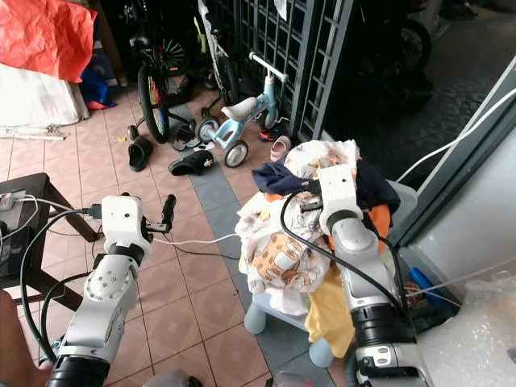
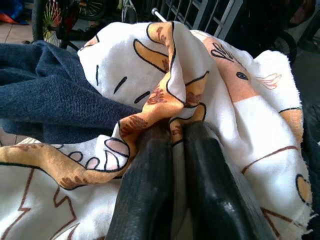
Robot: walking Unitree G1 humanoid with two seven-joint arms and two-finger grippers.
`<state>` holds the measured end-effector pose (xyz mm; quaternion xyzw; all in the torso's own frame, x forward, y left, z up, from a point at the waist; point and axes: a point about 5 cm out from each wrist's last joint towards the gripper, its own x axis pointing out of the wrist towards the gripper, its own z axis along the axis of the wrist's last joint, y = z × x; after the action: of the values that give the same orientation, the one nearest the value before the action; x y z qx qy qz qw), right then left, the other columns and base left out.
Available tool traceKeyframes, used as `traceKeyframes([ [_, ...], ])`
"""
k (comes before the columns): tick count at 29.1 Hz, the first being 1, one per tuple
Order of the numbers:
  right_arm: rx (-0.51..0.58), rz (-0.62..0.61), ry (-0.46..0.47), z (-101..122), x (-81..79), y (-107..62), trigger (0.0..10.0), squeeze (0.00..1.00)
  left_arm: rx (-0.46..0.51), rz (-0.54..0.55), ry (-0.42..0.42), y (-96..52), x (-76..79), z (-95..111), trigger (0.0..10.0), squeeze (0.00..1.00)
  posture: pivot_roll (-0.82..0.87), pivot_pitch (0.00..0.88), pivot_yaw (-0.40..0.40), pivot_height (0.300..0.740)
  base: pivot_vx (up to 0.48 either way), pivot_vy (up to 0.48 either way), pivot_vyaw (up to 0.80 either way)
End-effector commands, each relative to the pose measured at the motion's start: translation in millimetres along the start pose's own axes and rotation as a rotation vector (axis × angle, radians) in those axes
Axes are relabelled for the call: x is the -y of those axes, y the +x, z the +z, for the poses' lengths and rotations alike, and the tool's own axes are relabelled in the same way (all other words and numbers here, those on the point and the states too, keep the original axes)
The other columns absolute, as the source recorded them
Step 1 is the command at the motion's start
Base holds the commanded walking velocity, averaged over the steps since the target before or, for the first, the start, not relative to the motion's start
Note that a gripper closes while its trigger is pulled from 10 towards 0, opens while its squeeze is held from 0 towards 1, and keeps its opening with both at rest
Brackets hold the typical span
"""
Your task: Clothes washing
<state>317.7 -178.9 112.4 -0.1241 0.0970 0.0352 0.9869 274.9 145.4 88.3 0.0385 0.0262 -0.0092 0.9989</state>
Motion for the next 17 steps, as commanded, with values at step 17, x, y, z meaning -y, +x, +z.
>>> traceKeyframes([
  [17,0.193,0.610,-0.092,3.2,-24.0,-62.0,10.0,1.00,-0.010,-0.011,0.017,0.9,-0.7,-0.5,10.0,0.00,-0.05,0.000,0.011,0.740,0.000,0.000,0.00],
])
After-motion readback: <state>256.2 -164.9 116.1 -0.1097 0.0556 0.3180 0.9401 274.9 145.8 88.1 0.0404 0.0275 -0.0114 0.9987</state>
